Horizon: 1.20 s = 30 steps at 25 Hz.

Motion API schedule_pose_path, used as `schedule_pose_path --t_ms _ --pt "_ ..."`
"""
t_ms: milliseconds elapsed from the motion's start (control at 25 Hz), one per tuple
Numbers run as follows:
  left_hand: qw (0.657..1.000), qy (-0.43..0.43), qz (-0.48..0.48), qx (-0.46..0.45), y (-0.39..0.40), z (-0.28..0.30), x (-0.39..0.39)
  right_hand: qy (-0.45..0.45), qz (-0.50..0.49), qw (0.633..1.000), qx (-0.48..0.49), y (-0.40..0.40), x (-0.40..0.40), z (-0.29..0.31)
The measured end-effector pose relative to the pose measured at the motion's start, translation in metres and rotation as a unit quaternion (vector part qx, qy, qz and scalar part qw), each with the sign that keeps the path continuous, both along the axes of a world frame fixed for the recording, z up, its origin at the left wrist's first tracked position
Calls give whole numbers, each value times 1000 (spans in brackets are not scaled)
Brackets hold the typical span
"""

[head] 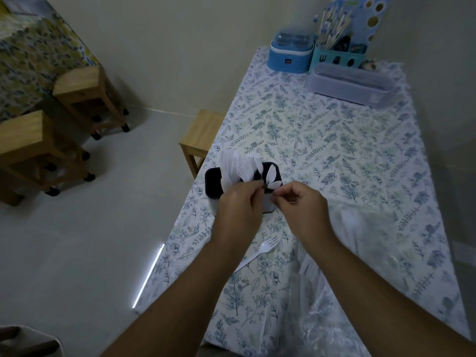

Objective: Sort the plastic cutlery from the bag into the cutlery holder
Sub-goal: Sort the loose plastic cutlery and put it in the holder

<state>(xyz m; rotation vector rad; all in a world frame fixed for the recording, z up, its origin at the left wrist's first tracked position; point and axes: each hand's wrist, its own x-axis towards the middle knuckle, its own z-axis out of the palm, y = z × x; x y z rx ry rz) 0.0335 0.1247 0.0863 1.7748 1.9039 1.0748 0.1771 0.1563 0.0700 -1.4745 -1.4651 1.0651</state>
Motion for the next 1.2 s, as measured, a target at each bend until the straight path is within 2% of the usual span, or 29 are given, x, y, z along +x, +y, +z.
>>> schedule_pose_path --t_ms 40,120,240,400,520,720,840,960,1040,1200 --pt "1000 0 0 -20 -13 -10 -2 -12 4 1000 -11 -8 5 -7" --pt "993 9 -9 -121 -37 -42 -3 -33 7 998 -56 -28 13 -24" --pt "959 84 -5 -271 -57 -94 -4 -56 2 988 -141 -56 21 -56" --pt "940 52 10 -337 -70 -117 -3 -29 -29 961 -272 -73 27 -80" --pt "945 61 11 -322 -78 -123 -5 17 -55 945 -322 -74 22 -79" --pt "962 92 -50 -250 -92 -124 2 -32 -80 936 -341 -71 9 -84" --pt "966 38 -79 -244 -88 -122 5 18 -114 930 -350 -71 3 -85" --pt "960 -58 -122 -246 -76 -118 9 55 -122 930 -344 -71 -1 -80" --pt "966 -102 -83 -222 -70 -105 11 56 -105 947 -298 -69 -3 -67" --pt "980 -175 11 -92 -51 -31 5 52 -32 992 -114 -51 -8 2"
